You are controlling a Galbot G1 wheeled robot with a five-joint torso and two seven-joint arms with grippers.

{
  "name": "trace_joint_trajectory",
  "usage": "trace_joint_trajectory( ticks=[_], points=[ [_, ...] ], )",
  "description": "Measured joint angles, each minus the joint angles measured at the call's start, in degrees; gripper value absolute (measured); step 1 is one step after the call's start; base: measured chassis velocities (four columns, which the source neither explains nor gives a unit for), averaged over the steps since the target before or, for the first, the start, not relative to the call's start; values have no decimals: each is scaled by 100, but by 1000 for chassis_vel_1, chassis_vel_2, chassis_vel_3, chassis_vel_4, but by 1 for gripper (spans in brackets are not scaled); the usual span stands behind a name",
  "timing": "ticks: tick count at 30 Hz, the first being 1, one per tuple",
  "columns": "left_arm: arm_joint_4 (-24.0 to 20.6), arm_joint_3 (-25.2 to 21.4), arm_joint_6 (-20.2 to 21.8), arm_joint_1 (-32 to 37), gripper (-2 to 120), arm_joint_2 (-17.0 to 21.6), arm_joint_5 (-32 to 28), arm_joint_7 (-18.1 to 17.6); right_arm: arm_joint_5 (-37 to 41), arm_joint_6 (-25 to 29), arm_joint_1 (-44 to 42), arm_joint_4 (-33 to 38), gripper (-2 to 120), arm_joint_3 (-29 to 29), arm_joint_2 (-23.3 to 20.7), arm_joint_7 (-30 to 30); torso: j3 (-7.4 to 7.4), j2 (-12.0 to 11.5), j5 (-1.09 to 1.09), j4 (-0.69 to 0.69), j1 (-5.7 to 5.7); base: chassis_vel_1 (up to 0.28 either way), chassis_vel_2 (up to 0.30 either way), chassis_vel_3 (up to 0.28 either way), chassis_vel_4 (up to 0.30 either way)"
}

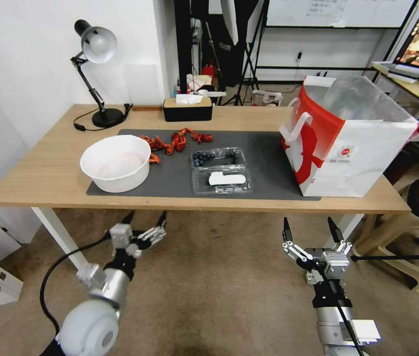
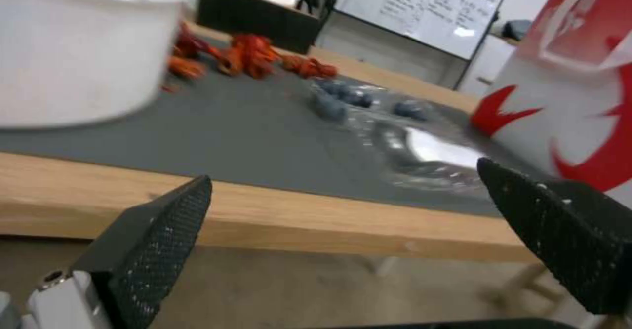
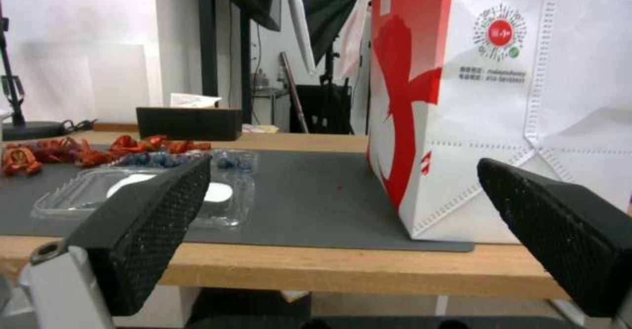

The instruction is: Close the takeout container lid, then place the container into the takeout bag.

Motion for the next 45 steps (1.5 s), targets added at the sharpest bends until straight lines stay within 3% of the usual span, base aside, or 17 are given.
trace_joint_trajectory(
  ticks=[2, 3, 4, 6, 8, 13, 16, 22, 27, 31, 45],
  points=[
    [-140, -23, 229, -45, 100, -57, -347, -42, 14, -35, 61, -48, 100, -34, 0, -5, 0, 0, 0, 2, 0, 0, 0, 0, 0],
    [-269, -23, 551, -240, 100, -107, -932, -89, 26, -50, 100, -97, 100, -67, -2, -18, 0, 0, 3, 7, 0, 0, 0, 0, 0],
    [-269, -23, 551, -240, 100, -107, -932, -89, 26, -50, 100, -97, 100, -67, -2, -18, 0, 0, 3, 7, 0, 0, 0, 0, 0],
    [-279, 56, 875, -550, 100, -121, -1640, -155, 32, -51, 92, -118, 100, -71, 0, -26, 0, 0, 0, 2, 0, 0, 0, 0, 0],
    [-171, 176, 1114, -911, 100, -104, -2284, -204, 36, -50, 82, -124, 100, -67, 0, -33, 0, 0, 1, 2, 0, 0, 0, 0, 0],
    [80, 336, 1376, -1468, 100, -50, -2972, -306, 37, -49, 81, -124, 100, -59, 0, -35, 0, 0, 0, 3, 0, 0, 0, 0, 0],
    [454, 499, 1590, -2177, 100, -19, -3592, -479, 28, -50, 72, -132, 100, -51, 1, -35, 0, 0, 1, 2, 0, 0, 0, 0, 0],
    [876, 742, 1931, -2874, 100, 3, -3892, -601, 1, -50, 57, -142, 100, -24, 1, -35, 0, 0, 0, 3, 0, 0, 0, 0, 0],
    [1207, 964, 2511, -3333, 100, -56, -3976, -941, -22, -52, 38, -149, 100, 3, 1, -38, 0, 0, 1, 3, 0, 0, 0, 0, 0],
    [1508, 1130, 2708, -3601, 100, -100, -4061, -1096, -36, -53, 12, -145, 100, 23, 1, -42, 1, 0, 0, 3, 1, 0, 0, 0, 0],
    [1861, 1335, 2853, -3846, 100, -145, -4098, -1292, -85, -50, 12, -181, 100, 37, 1, -42, -1, 0, 1, 3, 0, 0, 0, 0, 0]
  ],
)
